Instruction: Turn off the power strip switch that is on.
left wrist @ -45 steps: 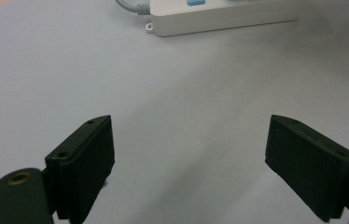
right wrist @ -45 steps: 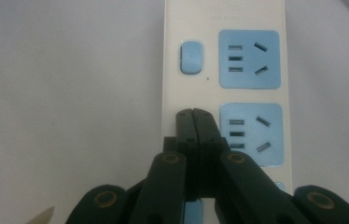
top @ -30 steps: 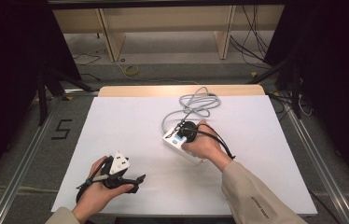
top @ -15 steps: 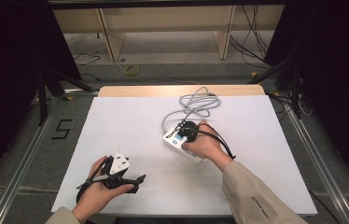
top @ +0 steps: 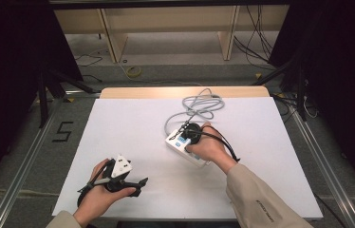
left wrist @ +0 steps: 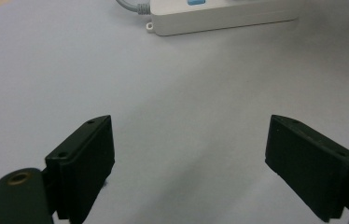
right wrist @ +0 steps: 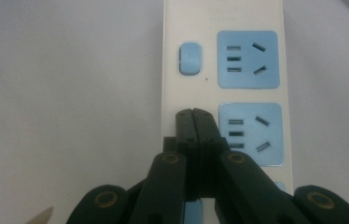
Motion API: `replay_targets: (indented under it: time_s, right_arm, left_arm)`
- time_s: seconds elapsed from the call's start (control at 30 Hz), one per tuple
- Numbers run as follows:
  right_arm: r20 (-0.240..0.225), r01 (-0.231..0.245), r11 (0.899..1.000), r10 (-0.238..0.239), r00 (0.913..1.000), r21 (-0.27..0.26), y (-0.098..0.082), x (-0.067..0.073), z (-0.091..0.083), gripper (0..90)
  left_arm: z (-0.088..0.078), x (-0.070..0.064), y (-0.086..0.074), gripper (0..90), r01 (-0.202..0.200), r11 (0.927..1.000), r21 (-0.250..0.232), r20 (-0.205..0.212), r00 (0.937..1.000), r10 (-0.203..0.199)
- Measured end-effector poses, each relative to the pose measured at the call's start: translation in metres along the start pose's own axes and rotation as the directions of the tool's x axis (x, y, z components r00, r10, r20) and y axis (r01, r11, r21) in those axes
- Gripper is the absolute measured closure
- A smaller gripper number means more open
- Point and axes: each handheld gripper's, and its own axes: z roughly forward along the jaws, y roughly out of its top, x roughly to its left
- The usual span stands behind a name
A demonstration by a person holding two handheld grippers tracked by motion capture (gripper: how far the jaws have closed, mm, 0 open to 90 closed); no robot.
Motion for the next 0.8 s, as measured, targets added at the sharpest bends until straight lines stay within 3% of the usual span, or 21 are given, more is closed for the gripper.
replay_targets:
  time_s: [0.8]
  right_arm:
    - [0.003,0.000,1.000,0.000,1.0000,-0.007,0.0000,-0.0005,-0.0001,90.0]
  left_arm:
    - [0.0000,0.0002,-0.0001,15.1,0.000,1.0000,-0.001,0.000,1.0000,0.000]
